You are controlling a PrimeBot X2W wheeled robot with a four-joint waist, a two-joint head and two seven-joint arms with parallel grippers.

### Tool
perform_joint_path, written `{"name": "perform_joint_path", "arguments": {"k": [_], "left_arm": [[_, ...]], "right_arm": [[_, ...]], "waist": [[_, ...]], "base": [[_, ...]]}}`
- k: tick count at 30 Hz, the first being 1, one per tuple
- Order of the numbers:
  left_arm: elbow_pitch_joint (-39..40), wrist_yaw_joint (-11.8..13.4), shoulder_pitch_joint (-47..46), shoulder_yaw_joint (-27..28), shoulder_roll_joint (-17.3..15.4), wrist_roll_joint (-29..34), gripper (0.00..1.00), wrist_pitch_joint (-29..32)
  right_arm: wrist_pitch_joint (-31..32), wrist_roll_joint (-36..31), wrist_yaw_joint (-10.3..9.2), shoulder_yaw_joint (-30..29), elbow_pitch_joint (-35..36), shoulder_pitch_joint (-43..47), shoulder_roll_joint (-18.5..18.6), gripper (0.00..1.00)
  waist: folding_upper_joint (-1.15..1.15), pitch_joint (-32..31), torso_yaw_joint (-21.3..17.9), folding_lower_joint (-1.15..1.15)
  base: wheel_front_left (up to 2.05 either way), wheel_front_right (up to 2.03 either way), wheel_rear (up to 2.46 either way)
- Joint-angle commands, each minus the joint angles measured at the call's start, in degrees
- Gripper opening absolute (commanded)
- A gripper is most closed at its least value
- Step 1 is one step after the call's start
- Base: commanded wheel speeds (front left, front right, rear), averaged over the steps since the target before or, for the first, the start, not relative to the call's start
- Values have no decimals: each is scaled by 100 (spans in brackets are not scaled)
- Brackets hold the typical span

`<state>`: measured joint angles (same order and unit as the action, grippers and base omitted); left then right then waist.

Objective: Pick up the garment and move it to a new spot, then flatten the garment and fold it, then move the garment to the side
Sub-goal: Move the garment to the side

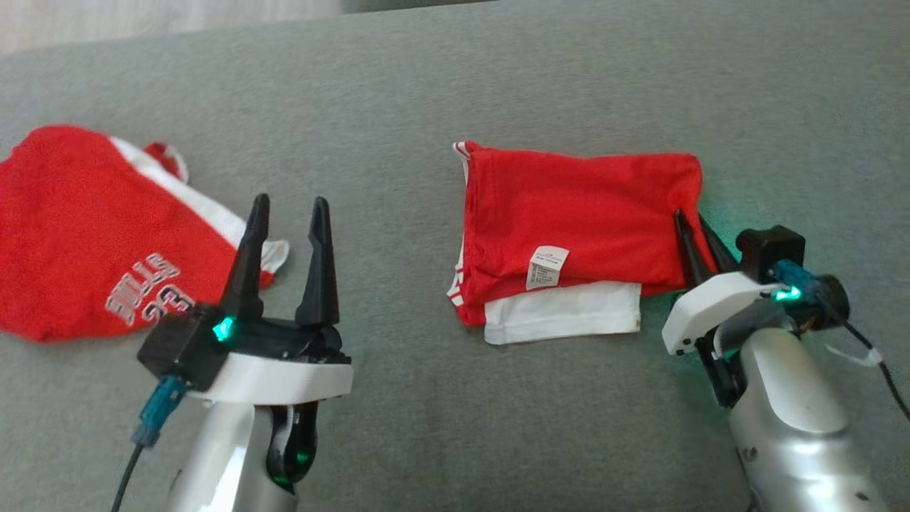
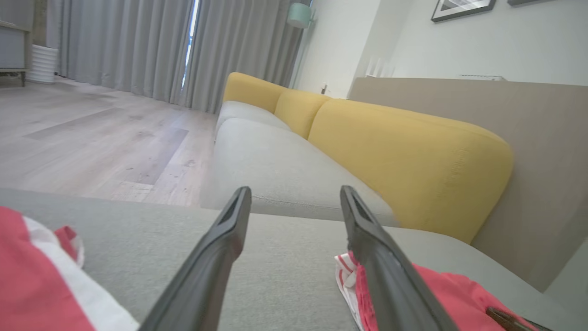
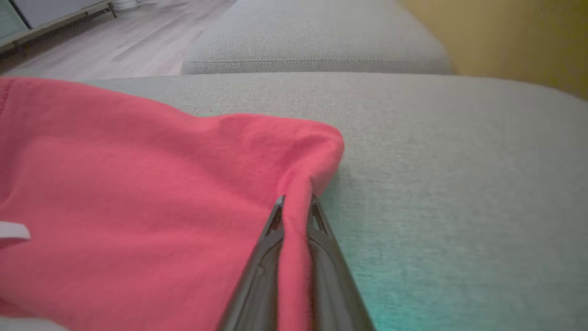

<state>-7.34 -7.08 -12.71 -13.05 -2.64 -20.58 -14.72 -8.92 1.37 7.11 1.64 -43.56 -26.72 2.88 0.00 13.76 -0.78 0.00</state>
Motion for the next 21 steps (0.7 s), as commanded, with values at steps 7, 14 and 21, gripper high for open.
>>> {"name": "perform_joint_path", "arguments": {"k": [7,14,21], "left_arm": [[278,-18,-378,-52,-23,46,100,-28],[354,-11,-652,-349,-23,20,100,-28],[370,-15,-744,-394,-23,30,100,-28]], "right_arm": [[12,-453,37,349,566,-317,568,0],[233,-169,37,910,716,-689,2072,0],[318,-87,37,811,315,-1022,3038,0]], "waist": [[0,-16,-507,0],[0,243,-669,0],[0,404,-470,0]], "base": [[0,0,0],[0,0,0],[0,0,0]]}}
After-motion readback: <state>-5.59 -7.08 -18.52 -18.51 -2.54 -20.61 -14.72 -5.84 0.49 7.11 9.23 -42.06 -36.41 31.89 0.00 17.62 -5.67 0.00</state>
